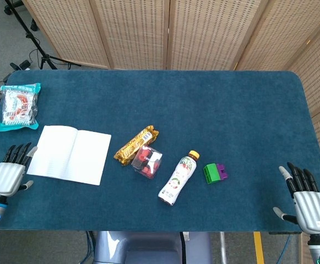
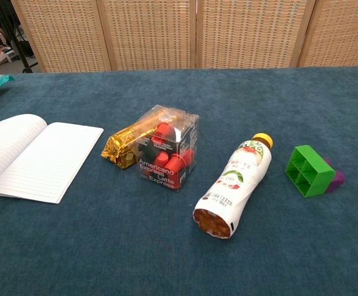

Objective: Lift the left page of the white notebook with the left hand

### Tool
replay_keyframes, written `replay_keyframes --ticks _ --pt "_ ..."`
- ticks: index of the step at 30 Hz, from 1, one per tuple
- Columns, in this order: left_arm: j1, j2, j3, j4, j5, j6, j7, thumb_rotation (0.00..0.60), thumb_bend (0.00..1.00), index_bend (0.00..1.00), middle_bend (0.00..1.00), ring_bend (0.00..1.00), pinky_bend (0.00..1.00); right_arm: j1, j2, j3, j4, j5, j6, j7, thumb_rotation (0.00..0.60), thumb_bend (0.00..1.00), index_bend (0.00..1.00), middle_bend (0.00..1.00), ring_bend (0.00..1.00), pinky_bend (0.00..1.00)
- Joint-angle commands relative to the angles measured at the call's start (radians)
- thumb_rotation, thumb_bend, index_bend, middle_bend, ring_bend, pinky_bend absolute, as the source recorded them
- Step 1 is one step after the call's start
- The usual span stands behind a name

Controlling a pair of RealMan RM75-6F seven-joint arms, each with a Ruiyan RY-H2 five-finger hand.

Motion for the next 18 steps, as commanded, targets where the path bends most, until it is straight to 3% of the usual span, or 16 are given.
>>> replay_keyframes --ticks 1,18 --pt "-0.011 -0.038 -0.007 0.047 -0.005 0.004 -0.029 0.600 0.12 0.00 0.00 0.00 0.00 0.000 0.000 0.000 0.000 0.001 0.000 0.001 0.600 0.00 0.00 0.00 0.00 0.00" --pt "-0.034 -0.108 -0.003 0.113 -0.012 -0.003 -0.057 0.600 0.12 0.00 0.00 0.00 0.00 -0.001 0.004 0.001 0.001 0.001 0.002 0.009 0.600 0.00 0.00 0.00 0.00 0.00"
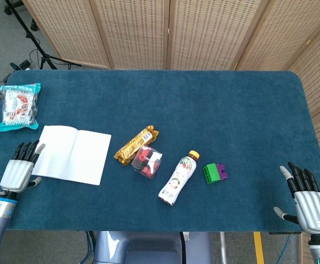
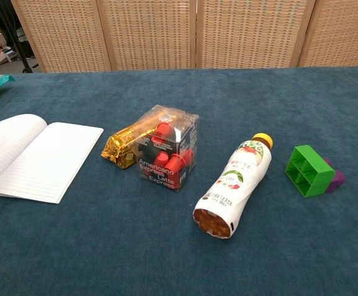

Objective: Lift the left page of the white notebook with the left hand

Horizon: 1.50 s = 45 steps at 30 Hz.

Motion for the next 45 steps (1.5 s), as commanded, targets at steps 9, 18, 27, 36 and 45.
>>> replay_keyframes --ticks 9,18,27,36,45 --pt "-0.009 -0.014 0.004 0.002 -0.007 -0.012 0.003 0.600 0.12 0.00 0.00 0.00 0.00 0.000 0.001 0.001 0.000 0.001 0.001 0.003 0.600 0.00 0.00 0.00 0.00 0.00" --pt "-0.016 -0.020 0.008 0.000 -0.010 -0.019 0.009 0.600 0.12 0.00 0.00 0.00 0.00 0.000 0.002 0.001 0.000 0.002 0.000 0.005 0.600 0.00 0.00 0.00 0.00 0.00" --pt "-0.024 -0.030 0.008 0.012 -0.018 -0.038 0.018 0.600 0.13 0.00 0.00 0.00 0.00 0.000 0.001 0.000 0.000 0.000 0.001 0.005 0.600 0.00 0.00 0.00 0.00 0.00" --pt "-0.024 -0.051 0.008 0.047 -0.005 0.012 0.025 0.600 0.16 0.00 0.00 0.00 0.00 0.002 -0.001 0.000 0.002 0.001 -0.003 0.003 0.600 0.00 0.00 0.00 0.00 0.00" --pt "-0.026 -0.076 0.014 0.089 0.042 0.136 0.007 0.600 0.22 0.00 0.00 0.00 0.00 0.002 -0.003 -0.001 0.000 -0.001 -0.004 0.000 0.600 0.00 0.00 0.00 0.00 0.00"
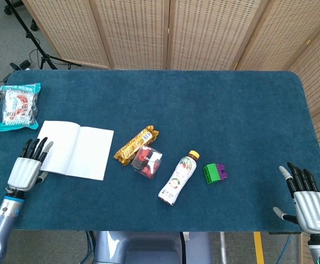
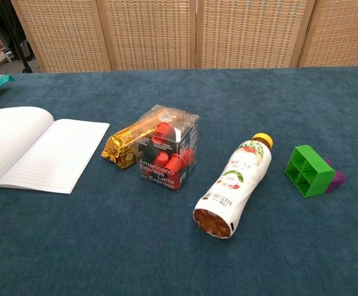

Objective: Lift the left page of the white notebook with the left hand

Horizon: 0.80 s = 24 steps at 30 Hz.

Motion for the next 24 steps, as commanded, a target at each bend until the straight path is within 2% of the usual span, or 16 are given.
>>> replay_keyframes --ticks 1,24 --pt "-0.001 -0.010 0.001 0.014 0.012 0.028 -0.012 0.600 0.22 0.00 0.00 0.00 0.00 0.000 0.001 0.000 0.000 0.001 -0.001 0.001 0.600 0.00 0.00 0.00 0.00 0.00" --pt "-0.013 0.036 -0.016 -0.093 0.078 0.250 -0.005 0.600 0.22 0.00 0.00 0.00 0.00 0.000 0.004 0.000 -0.001 0.002 -0.001 0.010 0.600 0.00 0.00 0.00 0.00 0.00"
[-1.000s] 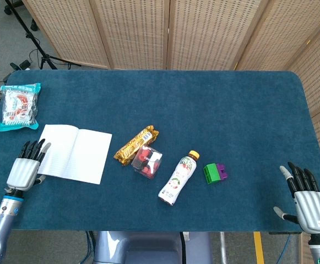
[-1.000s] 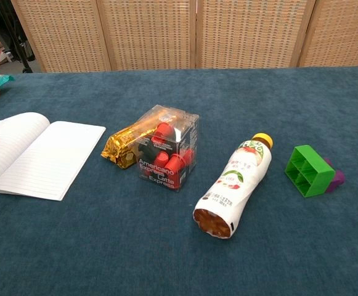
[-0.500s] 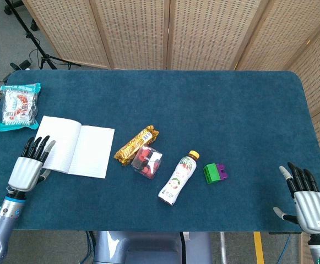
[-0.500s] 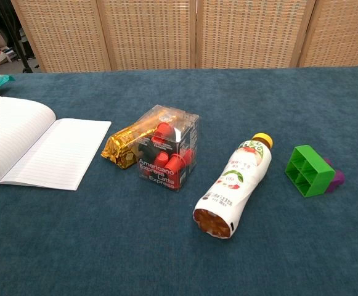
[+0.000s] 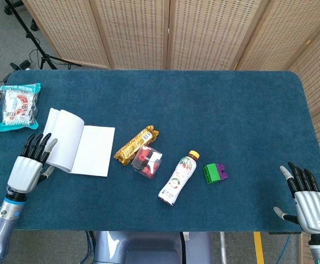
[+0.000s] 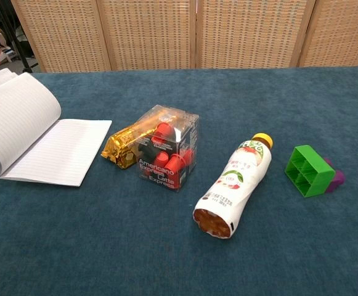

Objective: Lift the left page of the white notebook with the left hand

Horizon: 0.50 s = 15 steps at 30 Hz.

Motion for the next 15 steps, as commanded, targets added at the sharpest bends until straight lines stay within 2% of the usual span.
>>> replay_keyframes --ticks 1,10,15 --pt "-0.002 0.014 -0.006 -0.029 0.011 0.033 0.007 0.600 0.22 0.00 0.00 0.00 0.00 0.000 0.000 0.000 0.000 -0.001 0.000 0.000 0.600 0.00 0.00 0.00 0.00 0.00" --pt "-0.012 0.017 -0.027 -0.054 0.001 0.044 0.013 0.600 0.22 0.00 0.00 0.00 0.00 -0.001 0.002 0.001 -0.001 0.000 0.003 0.004 0.600 0.00 0.00 0.00 0.00 0.00" --pt "-0.017 0.005 -0.062 -0.077 -0.024 0.063 -0.006 0.600 0.22 0.00 0.00 0.00 0.00 -0.001 0.002 0.001 0.000 0.002 0.001 0.004 0.600 0.00 0.00 0.00 0.00 0.00"
